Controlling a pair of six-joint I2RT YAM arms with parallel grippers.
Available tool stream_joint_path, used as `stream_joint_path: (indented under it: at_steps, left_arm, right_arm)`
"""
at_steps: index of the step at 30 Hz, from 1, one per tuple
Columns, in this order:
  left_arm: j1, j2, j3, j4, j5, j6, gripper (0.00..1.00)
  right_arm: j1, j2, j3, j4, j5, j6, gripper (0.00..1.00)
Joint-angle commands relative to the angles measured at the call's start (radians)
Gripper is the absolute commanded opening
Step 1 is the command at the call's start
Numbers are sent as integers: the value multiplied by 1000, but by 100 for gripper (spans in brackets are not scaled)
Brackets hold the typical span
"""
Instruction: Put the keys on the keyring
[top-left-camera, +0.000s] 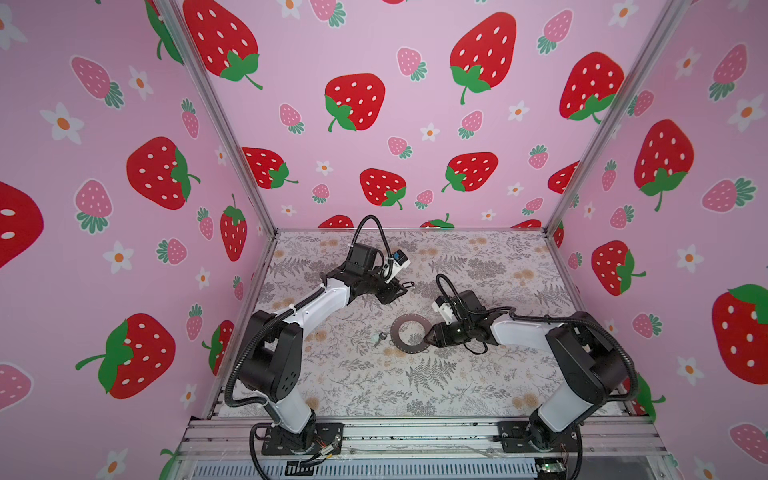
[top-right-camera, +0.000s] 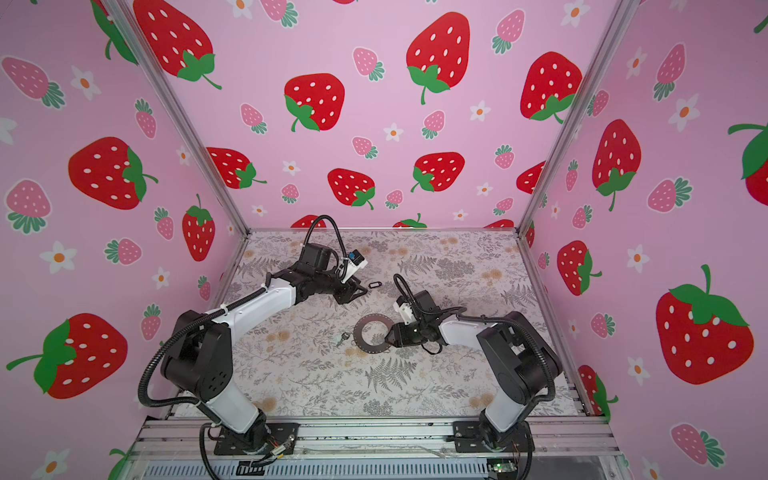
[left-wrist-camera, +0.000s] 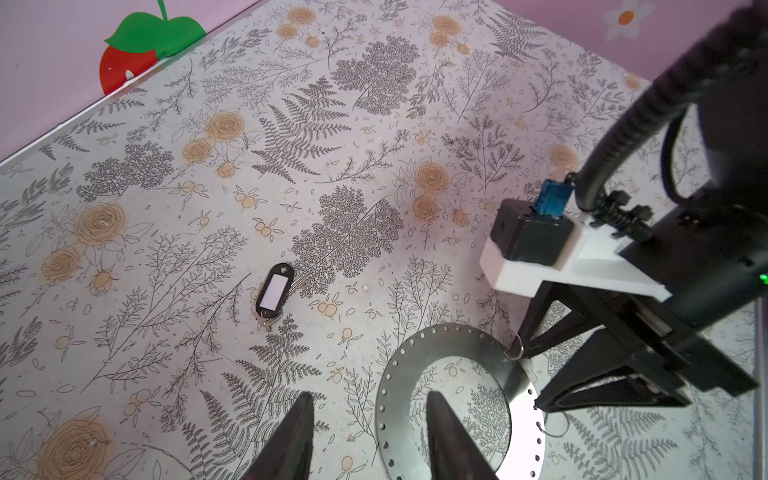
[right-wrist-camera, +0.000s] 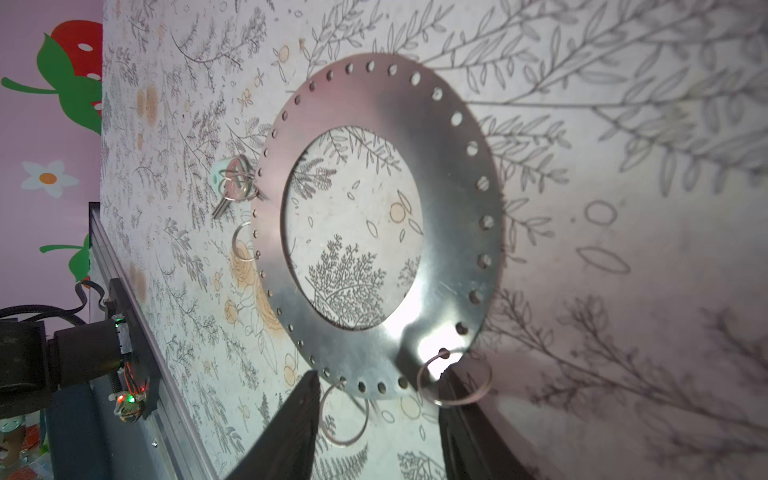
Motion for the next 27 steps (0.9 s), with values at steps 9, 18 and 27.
stream_joint_path:
  at_steps: [9, 18, 27]
  left_arm:
    - [6, -9, -22, 9, 29, 37, 46]
    - [7, -58, -54, 15, -16, 119, 46]
    - [35, -124, -100, 84, -48, 115, 47]
  right_arm:
    - [6, -88, 42, -21, 60, -217, 47]
    - [160, -233, -39, -107, 295, -635, 37]
    - [308, -145, 29, -210, 498, -820, 33]
